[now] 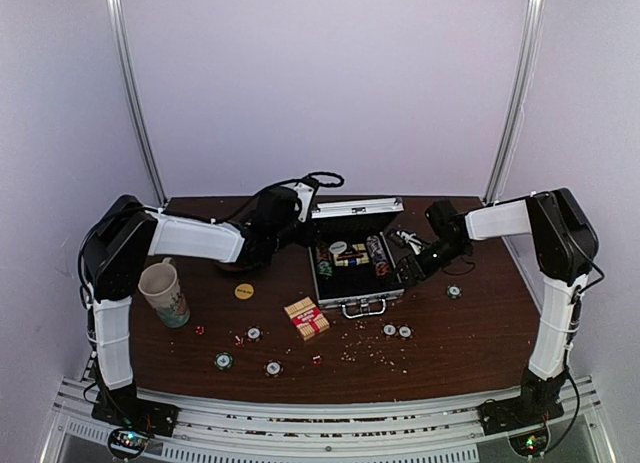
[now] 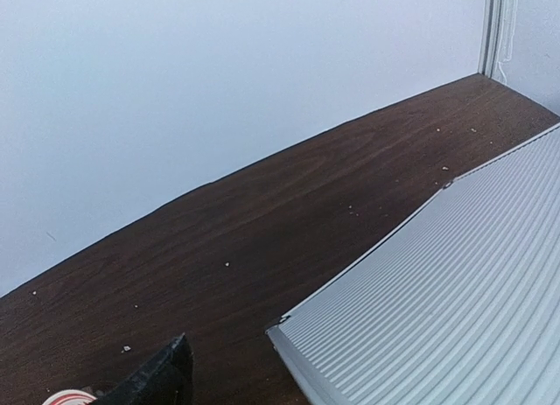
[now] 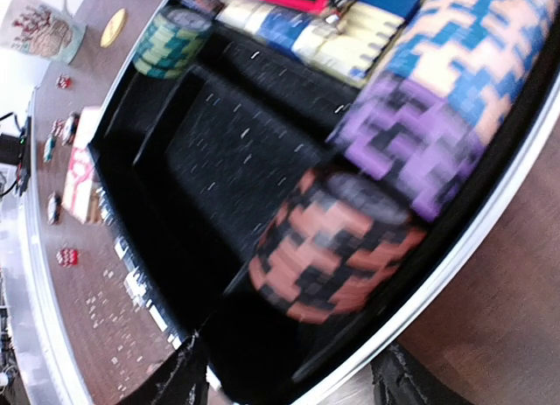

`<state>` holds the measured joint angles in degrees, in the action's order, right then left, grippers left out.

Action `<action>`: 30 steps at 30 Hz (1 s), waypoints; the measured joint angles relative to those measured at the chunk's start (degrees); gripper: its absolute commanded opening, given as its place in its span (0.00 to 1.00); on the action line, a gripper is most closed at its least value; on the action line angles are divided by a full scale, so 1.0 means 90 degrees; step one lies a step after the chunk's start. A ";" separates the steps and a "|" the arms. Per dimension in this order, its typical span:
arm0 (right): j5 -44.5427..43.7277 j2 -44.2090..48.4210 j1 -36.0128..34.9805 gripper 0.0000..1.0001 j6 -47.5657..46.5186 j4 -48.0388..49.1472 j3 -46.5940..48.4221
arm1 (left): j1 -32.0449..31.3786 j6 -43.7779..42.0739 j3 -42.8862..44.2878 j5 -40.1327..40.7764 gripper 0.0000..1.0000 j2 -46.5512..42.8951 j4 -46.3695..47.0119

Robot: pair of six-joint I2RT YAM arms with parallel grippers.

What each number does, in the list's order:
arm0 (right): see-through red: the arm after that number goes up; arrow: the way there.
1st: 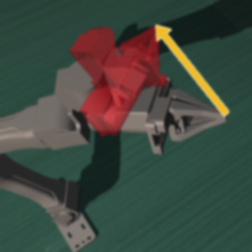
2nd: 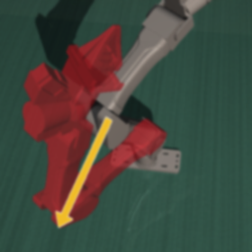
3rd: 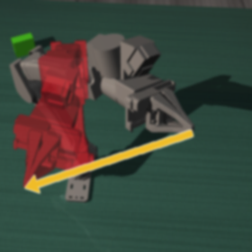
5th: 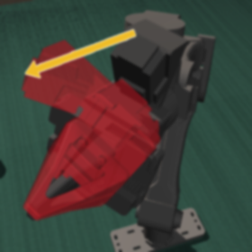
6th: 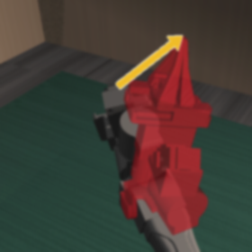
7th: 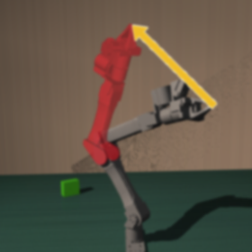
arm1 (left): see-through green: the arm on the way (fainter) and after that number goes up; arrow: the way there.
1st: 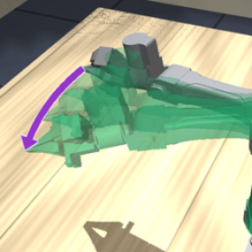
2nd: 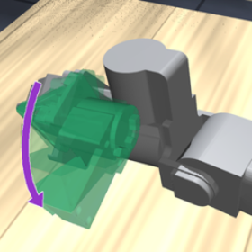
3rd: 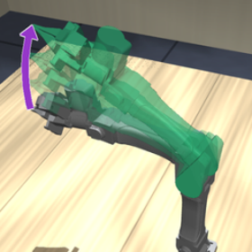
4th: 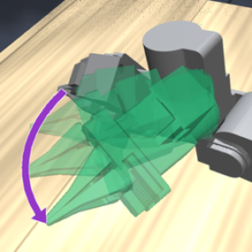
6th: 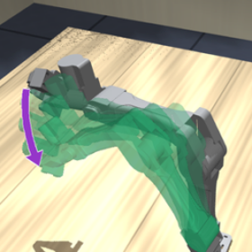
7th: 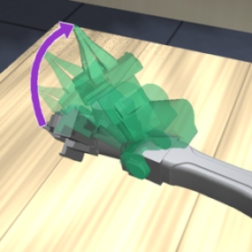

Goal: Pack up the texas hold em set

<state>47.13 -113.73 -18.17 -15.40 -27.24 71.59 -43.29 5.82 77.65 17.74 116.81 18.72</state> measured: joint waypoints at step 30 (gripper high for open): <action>0.0415 0.0685 0.0986 0.65 -0.0542 -0.0498 -0.0112 | 0.0427 -0.0619 0.1617 -0.0168 0.82 0.0345 -0.1273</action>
<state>50.87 -107.57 -9.30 -20.27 -31.73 70.59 -39.44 0.25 92.20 16.23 119.92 7.27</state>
